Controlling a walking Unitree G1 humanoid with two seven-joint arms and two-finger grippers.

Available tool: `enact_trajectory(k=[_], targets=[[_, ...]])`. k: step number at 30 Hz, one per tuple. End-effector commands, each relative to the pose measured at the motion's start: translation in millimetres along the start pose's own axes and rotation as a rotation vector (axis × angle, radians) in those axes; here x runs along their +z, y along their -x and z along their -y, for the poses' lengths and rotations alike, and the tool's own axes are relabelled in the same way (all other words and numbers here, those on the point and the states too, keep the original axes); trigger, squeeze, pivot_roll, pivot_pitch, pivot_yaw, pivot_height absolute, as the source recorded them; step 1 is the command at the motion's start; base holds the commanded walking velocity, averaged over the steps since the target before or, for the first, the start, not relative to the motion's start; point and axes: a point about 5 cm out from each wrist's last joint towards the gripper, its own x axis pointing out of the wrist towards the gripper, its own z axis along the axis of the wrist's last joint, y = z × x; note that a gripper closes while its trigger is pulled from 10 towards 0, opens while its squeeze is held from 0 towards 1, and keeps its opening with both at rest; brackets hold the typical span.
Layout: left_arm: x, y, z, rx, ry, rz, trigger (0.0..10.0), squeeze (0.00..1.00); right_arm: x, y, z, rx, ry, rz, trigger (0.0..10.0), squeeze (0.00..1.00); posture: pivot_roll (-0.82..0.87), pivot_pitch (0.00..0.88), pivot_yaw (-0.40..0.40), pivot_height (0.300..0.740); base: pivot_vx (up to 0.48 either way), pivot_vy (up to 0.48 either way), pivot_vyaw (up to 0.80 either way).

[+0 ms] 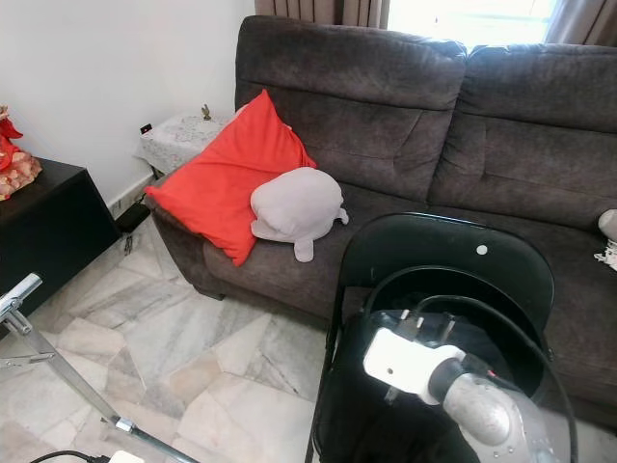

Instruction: Hang hanger

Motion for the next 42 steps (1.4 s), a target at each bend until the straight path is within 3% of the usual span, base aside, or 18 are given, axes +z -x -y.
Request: enact_trajectory(k=[1, 6, 12, 13, 14, 15, 16, 18, 20, 32, 42], targets=[[-4.2, 0.7, -0.7, 0.001, 0.004, -0.013, 10.0, 0.0, 8.3, -1.4, -6.8, 0.041, 0.003, 0.041, 0.0, 0.0, -0.05, 0.0, 0.041, 0.74, 0.0, 0.0, 0.0], [-5.0, 0.9, -0.3, 0.001, 0.003, -0.014, 10.0, 0.0, 19.7, -6.1, -16.0, 0.099, -0.001, 0.088, 0.0, 0.0, -0.05, 0.0, 0.037, 0.74, 0.0, 0.0, 0.0], [-5.6, 1.0, -0.1, -0.001, 0.003, -0.017, 10.0, 0.0, 13.0, -8.3, -20.8, 0.113, 0.008, 0.054, 0.0, 0.0, -0.04, 0.0, 0.036, 0.74, 0.0, 0.0, 0.0], [-5.7, 1.0, -0.1, -0.001, 0.003, -0.018, 10.0, 0.0, 12.9, -8.4, -21.4, 0.115, 0.009, 0.053, 4.6, 0.0, -0.04, 0.0, 0.035, 0.74, 0.0, 0.0, 0.0], [-5.9, 1.0, -0.2, -0.001, 0.004, -0.019, 10.0, 0.0, 12.7, -8.4, -21.8, 0.117, 0.006, 0.05, 10.0, 0.0, -0.04, 0.0, 0.035, 0.74, 0.0, 0.0, 0.0], [-5.9, 1.0, -0.2, -0.001, 0.004, -0.019, 10.0, 0.0, 12.4, -8.5, -22.4, 0.123, -0.004, 0.047, 10.0, 0.0, -0.04, 0.0, 0.035, 0.74, 0.0, 0.0, 0.0], [-5.9, 1.0, -0.2, -0.002, 0.003, -0.02, 10.0, 0.0, 12.4, -8.1, -23.1, 0.134, -0.015, 0.047, 10.0, 0.25, -0.04, 0.0, 0.036, 0.74, 0.0, 0.0, 0.0], [-5.9, 1.0, -0.1, -0.002, 0.002, -0.02, 10.0, 0.0, 12.5, -7.9, -23.3, 0.137, -0.016, 0.047, 10.0, 0.25, -0.04, 0.0, 0.036, 0.74, 0.0, 0.0, 0.0], [-6.1, 1.0, -0.1, -0.004, 0.002, -0.021, 10.0, 0.0, 12.6, -7.6, -24.3, 0.144, -0.019, 0.046, 10.0, 1.0, -0.05, 0.0, 0.038, 0.74, 0.0, 0.0, 0.0], [-6.7, 1.1, 0.4, -0.007, -0.002, -0.02, 10.0, 0.0, 10.1, -2.0, -25.5, 0.167, -0.02, 0.027, 10.0, 1.0, -0.05, 0.0, 0.038, 0.74, 0.0, 0.0, 0.0], [-6.6, 1.1, 0.4, -0.015, -0.011, -0.025, 10.0, 0.0, 6.6, 14.9, -37.3, 0.284, -0.072, 0.0, 10.0, 1.0, -0.06, 0.0, 0.041, 0.74, 0.0, 0.0, 0.0]])
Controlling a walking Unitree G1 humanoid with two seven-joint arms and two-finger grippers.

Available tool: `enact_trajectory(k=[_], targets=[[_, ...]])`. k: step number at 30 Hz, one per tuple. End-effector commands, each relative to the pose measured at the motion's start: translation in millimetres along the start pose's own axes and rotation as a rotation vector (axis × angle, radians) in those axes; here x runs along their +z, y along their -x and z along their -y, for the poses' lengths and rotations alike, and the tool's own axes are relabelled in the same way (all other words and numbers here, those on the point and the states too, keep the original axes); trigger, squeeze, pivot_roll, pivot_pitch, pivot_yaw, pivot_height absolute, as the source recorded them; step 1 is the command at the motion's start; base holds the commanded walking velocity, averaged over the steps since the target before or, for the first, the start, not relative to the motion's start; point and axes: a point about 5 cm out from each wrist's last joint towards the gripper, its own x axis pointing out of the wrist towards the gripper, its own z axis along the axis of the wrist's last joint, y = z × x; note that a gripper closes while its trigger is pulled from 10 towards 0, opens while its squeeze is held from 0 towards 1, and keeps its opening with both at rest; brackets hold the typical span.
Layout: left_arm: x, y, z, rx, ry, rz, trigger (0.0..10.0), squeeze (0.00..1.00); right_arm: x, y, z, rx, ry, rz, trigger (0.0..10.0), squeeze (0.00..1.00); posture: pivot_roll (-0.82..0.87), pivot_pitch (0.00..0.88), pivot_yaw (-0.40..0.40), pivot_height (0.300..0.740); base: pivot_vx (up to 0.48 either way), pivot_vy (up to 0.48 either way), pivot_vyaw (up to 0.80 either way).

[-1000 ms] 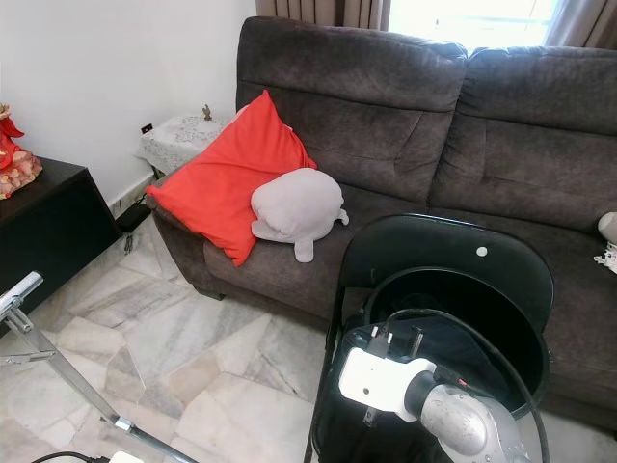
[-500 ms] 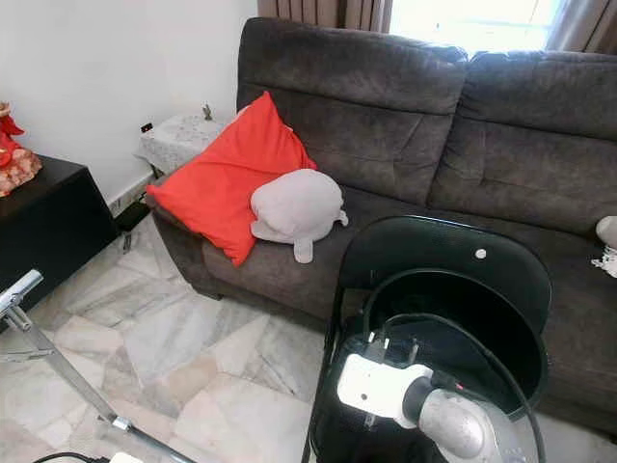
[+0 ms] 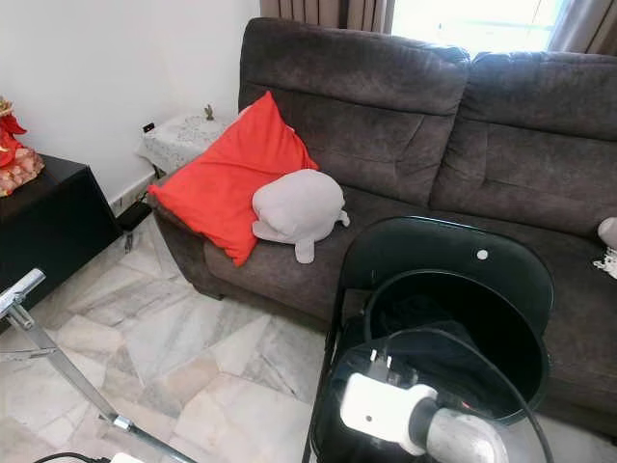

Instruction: Hang hanger

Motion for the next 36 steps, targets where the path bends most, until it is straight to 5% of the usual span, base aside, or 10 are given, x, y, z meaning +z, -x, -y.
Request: enact_trajectory(k=[1, 7, 11, 13, 14, 20, 26, 28, 30, 36], targets=[[-4.3, 0.7, -0.6, -0.004, -0.009, -0.017, 10.0, 0.0, 0.7, 7.5, 3.5, 0.001, 0.006, 0.0, 10.0, 1.0, -0.06, 0.0, 0.042, 0.74, 0.0, 0.0, 0.0], [-4.4, 0.8, -1.3, 0.0, -0.007, -0.017, 10.0, 0.0, -5.9, 19.9, 15.1, -0.133, 0.055, -0.085, 10.0, 1.0, -0.06, 0.0, 0.04, 0.74, 0.0, 0.0, 0.0], [-4.2, 0.8, -1.7, -0.003, -0.014, -0.019, 10.0, 0.0, -19.8, 29.7, 16.3, -0.242, 0.09, -0.204, 10.0, 0.0, -0.07, 0.0, 0.044, 0.74, 0.0, 0.0, 0.0], [-4.1, 0.8, -1.7, -0.007, -0.018, -0.019, 10.0, 0.0, -22.2, 33.0, 12.2, -0.252, 0.089, -0.223, 10.0, 0.0, -0.08, 0.0, 0.047, 0.74, 0.0, 0.0, 0.0], [-3.9, 0.8, -1.7, -0.009, -0.02, -0.019, 10.0, 0.0, -21.2, 33.8, 9.2, -0.241, 0.086, -0.218, 10.0, 1.0, -0.08, 0.0, 0.047, 0.74, 0.0, 0.0, 0.0], [-3.1, 0.7, -1.8, -0.009, -0.022, -0.014, 10.0, 0.0, -23.6, 30.7, 7.1, -0.229, 0.181, -0.262, 10.0, 0.0, -0.08, 0.0, 0.045, 0.74, 0.0, 0.0, 0.0], [-3.1, 0.7, -1.9, -0.007, -0.02, -0.014, 10.0, 0.0, -28.4, 31.0, 7.3, -0.249, 0.163, -0.287, 10.0, 0.0, -0.07, 0.0, 0.043, 0.74, 0.0, 0.0, 0.0], [-3.2, 0.7, -1.9, -0.007, -0.019, -0.015, 10.0, 0.0, -31.7, 30.5, 6.6, -0.248, 0.163, -0.308, 10.0, 1.0, -0.07, 0.0, 0.042, 0.74, 0.0, 0.0, 0.0], [-3.4, 0.7, -1.8, -0.007, -0.015, -0.017, 10.0, 0.0, -39.7, 28.0, 2.1, -0.236, 0.181, -0.345, 10.0, 0.05, -0.07, 0.0, 0.041, 0.74, 0.0, 0.0, 0.0], [-3.7, 0.8, -2.1, -0.006, -0.015, -0.018, 10.0, 0.0, -38.7, 25.7, -0.1, -0.243, 0.176, -0.341, 10.0, 0.0, -0.07, 0.0, 0.041, 0.74, 0.0, 0.0, 0.0]])
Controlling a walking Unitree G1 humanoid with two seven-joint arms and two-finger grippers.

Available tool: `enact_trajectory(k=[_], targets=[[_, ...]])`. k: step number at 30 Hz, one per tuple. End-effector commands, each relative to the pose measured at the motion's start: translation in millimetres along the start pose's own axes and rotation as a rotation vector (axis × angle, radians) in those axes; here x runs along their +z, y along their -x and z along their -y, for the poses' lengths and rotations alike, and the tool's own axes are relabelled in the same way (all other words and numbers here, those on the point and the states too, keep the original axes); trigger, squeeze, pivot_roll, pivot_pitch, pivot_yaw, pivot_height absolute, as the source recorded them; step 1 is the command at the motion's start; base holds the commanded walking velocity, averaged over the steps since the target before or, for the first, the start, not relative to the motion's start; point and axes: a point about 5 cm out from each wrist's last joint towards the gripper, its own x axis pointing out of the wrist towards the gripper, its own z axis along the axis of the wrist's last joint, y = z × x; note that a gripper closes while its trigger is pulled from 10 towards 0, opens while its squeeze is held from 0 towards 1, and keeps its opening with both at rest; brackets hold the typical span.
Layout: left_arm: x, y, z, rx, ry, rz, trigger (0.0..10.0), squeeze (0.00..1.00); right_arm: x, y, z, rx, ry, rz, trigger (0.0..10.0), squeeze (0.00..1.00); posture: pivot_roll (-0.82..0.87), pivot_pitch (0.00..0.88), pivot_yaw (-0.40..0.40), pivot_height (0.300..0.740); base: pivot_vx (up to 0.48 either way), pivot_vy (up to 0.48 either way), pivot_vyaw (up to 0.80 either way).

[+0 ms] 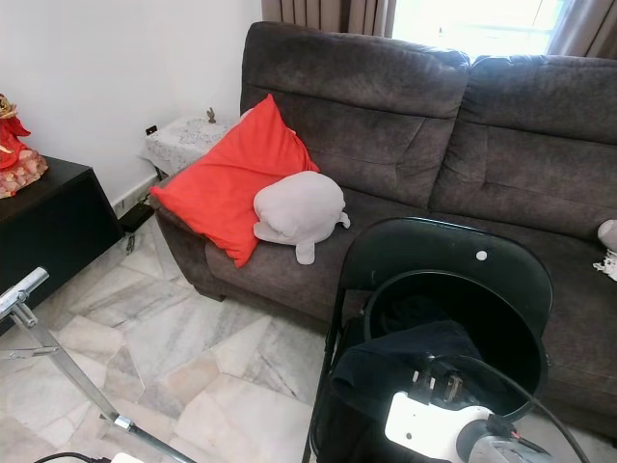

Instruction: Hang hanger

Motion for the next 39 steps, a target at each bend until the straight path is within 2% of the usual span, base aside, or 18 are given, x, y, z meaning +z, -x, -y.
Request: enact_trajectory(k=[1, 23, 39], targets=[[-4.0, 0.8, -2.3, 0.004, -0.009, -0.017, 10.0, 0.0, 2.2, -0.2, -1.5, -0.001, 0.004, 0.006, 10.0, 0.0, -0.07, 0.0, 0.041, 0.74, 0.0, 0.0, 0.0], [-4.4, 0.8, -1.6, 0.002, -0.009, -0.017, 10.0, 0.0, -10.3, -3.4, -6.7, 0.005, 0.017, -0.07, 10.0, 0.0, -0.07, 0.0, 0.038, 0.74, 0.0, 0.0, 0.0], [-4.8, 1.0, -2.4, 0.006, -0.008, -0.018, 10.0, 0.0, -4.5, -12.0, -1.0, -0.027, 0.037, -0.049, 10.0, 0.0, -0.06, 0.0, 0.038, 0.74, 0.0, 0.0, 0.0]])
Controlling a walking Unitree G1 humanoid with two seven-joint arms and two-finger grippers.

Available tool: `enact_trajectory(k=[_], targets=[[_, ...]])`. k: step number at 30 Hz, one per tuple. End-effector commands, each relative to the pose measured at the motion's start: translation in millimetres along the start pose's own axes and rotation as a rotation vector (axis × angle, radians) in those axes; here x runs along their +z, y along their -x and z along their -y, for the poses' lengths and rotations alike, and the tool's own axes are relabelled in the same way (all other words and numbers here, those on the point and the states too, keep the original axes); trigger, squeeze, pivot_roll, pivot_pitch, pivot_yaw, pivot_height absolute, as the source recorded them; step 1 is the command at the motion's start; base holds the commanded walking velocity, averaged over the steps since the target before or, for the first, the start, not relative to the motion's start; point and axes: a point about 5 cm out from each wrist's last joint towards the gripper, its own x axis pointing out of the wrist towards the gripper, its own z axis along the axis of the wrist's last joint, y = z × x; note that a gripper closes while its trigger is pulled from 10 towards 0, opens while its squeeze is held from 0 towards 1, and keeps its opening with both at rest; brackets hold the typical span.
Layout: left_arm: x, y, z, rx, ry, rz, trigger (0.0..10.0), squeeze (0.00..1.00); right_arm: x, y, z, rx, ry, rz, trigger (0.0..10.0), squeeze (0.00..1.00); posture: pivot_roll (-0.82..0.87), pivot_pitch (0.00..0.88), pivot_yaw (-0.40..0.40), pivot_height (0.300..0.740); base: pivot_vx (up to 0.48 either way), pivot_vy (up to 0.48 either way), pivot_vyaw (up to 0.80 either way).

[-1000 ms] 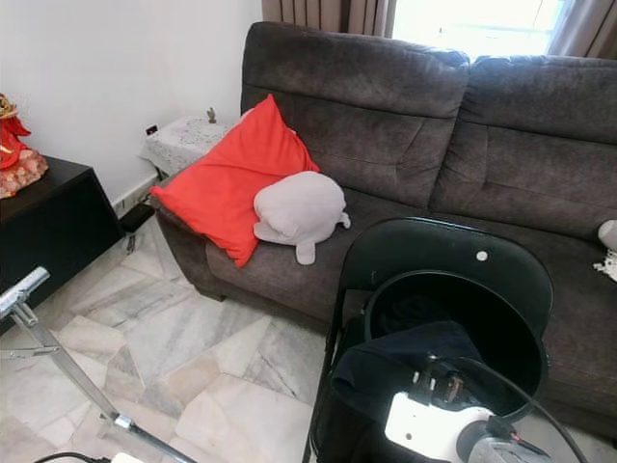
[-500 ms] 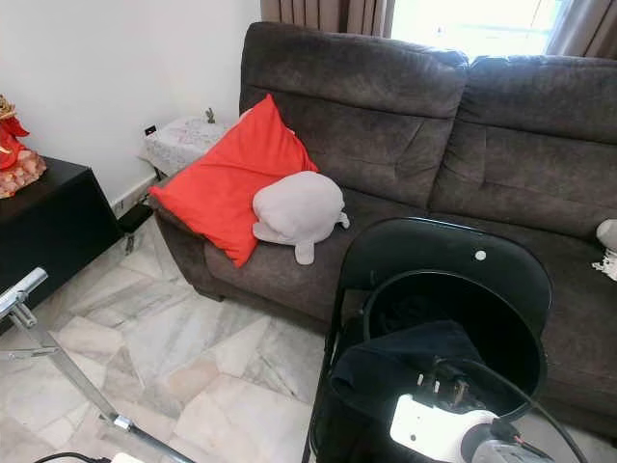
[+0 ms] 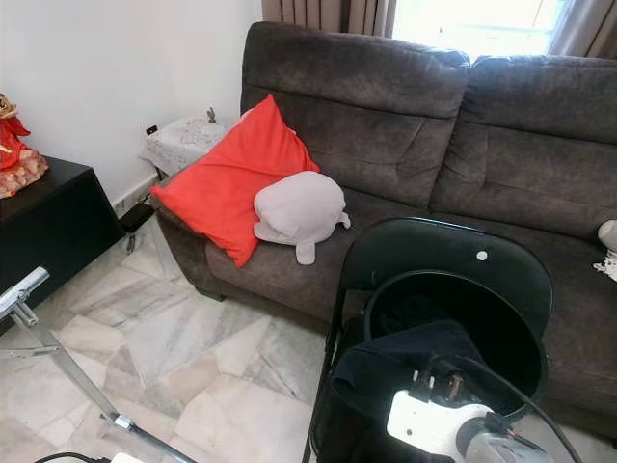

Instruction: Hang hanger

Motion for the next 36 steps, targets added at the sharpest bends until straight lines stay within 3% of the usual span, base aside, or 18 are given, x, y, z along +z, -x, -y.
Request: enact_trajectory(k=[1, 17, 27, 36], targets=[[-4.7, 1.0, -2.4, 0.006, -0.008, -0.017, 10.0, 0.0, 3.5, -0.6, 0.9, -0.009, 0.008, 0.012, 10.0, 0.0, -0.06, 0.0, 0.038, 0.74, 0.0, 0.0, 0.0], [-5.0, 1.1, -2.3, 0.005, -0.01, -0.017, 10.0, 0.0, -3.1, -4.3, 11.8, -0.141, 0.039, -0.038, 10.0, 0.0, -0.06, 0.0, 0.038, 0.74, 0.0, 0.0, 0.0], [-4.8, 1.1, -3.1, 0.004, -0.014, -0.018, 10.0, 0.0, 2.3, -11.6, -3.6, -0.119, 0.02, 0.0, 10.0, 0.0, -0.05, 0.0, 0.041, 0.74, 0.0, 0.0, 0.0], [-4.4, 1.1, -3.6, 0.004, -0.014, -0.018, 10.0, 0.0, -2.7, -15.5, -9.1, -0.188, 0.028, -0.021, 10.0, 0.0, -0.05, 0.0, 0.041, 0.74, 0.0, 0.0, 0.0]])
